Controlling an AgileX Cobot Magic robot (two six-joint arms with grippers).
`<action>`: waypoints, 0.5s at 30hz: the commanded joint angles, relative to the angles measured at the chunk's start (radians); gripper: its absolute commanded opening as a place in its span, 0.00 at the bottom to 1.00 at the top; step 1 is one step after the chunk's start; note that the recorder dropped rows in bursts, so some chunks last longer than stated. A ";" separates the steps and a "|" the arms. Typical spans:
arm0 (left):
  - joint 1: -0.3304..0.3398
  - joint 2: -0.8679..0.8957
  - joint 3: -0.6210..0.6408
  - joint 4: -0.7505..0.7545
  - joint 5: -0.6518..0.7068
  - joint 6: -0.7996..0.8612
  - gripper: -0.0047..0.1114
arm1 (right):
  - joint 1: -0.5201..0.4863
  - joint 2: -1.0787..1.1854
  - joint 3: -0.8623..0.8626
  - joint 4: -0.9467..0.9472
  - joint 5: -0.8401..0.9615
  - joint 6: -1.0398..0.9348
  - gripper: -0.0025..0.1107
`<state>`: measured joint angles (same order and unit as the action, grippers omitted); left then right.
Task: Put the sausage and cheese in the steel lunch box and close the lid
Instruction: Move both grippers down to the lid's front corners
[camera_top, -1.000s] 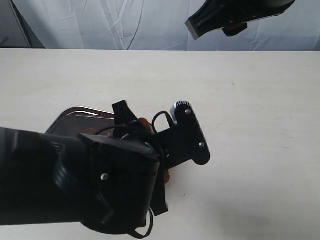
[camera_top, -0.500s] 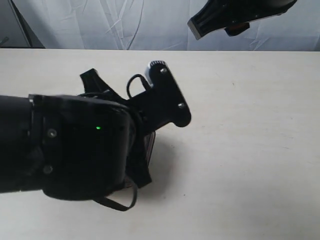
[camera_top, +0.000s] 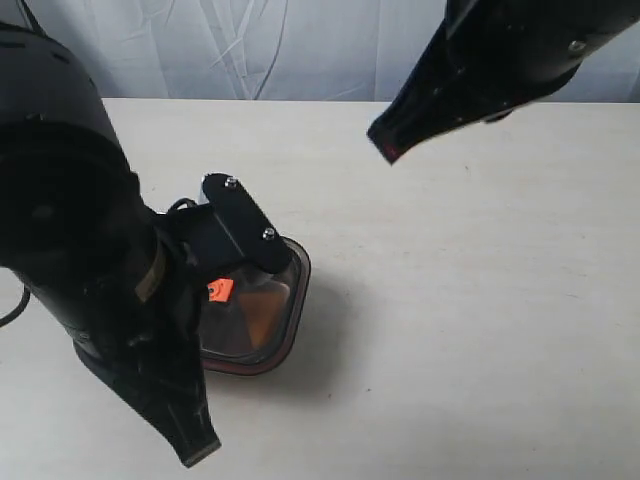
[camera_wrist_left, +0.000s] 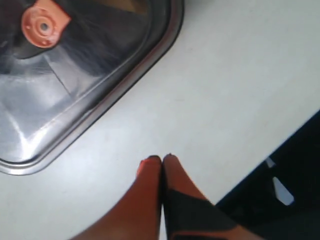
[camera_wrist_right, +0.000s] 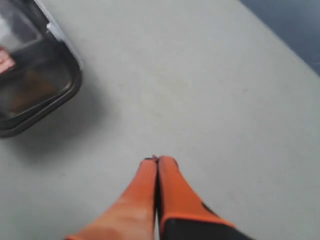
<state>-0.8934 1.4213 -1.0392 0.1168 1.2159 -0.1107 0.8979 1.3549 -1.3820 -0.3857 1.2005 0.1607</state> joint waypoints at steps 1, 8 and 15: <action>0.068 -0.011 -0.006 -0.070 0.005 0.043 0.04 | -0.003 0.092 0.002 0.189 0.021 -0.152 0.01; 0.261 -0.011 0.063 -0.049 0.005 0.040 0.04 | -0.003 0.184 0.002 0.180 0.021 -0.134 0.01; 0.455 -0.011 0.172 -0.091 0.005 0.098 0.04 | -0.003 0.225 0.041 0.295 0.021 -0.150 0.01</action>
<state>-0.4886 1.4190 -0.8998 0.0551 1.2159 -0.0430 0.8996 1.5632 -1.3733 -0.1377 1.2146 0.0289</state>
